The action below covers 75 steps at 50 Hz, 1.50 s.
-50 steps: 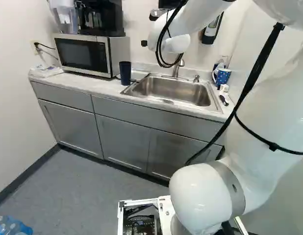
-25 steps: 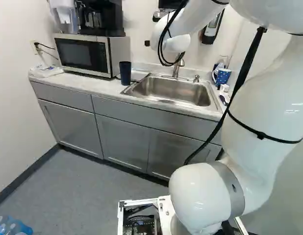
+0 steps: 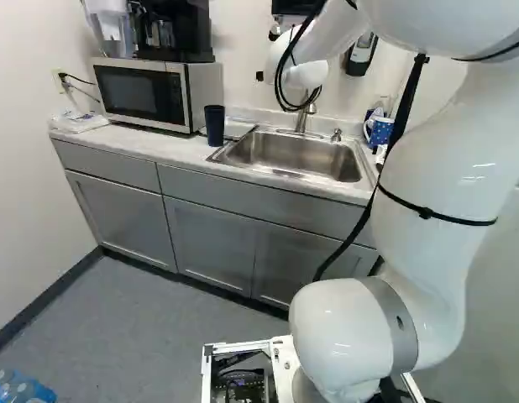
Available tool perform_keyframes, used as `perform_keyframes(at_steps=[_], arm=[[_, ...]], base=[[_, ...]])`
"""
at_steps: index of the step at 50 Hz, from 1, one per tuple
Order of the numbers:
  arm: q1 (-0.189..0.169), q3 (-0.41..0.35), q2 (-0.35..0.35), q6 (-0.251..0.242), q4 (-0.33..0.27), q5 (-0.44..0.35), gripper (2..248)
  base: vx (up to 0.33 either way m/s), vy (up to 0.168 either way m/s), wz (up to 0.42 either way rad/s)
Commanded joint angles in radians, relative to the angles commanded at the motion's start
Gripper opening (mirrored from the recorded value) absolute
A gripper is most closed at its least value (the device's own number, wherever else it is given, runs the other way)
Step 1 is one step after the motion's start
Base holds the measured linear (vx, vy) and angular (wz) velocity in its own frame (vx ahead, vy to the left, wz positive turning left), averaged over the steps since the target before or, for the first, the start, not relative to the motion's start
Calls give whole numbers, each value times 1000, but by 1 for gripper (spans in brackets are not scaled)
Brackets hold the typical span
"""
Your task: Rinse the cup and place it in the tray
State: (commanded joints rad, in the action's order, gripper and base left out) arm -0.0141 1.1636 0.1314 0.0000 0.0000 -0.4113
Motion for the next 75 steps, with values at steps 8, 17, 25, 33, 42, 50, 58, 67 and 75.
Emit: perform_keyframes(at_steps=[8,17,25,33,42,50,58,67,75], arm=[[-17,27,25,0,0,30,247],[-34,55,51,0,0,76,247],[-49,80,74,0,0,122,247],[-61,110,101,0,0,169,247],[-74,149,135,0,0,219,247],[-81,187,169,0,0,227,247],[-84,228,204,0,0,227,247],[-85,275,244,0,0,227,247],[-85,314,276,0,0,227,247]], base=[[0,0,0],[0,0,0],[0,0,0],[0,0,0],[0,0,0],[0,0,0],[0,0,0],[0,0,0],[0,0,0]])
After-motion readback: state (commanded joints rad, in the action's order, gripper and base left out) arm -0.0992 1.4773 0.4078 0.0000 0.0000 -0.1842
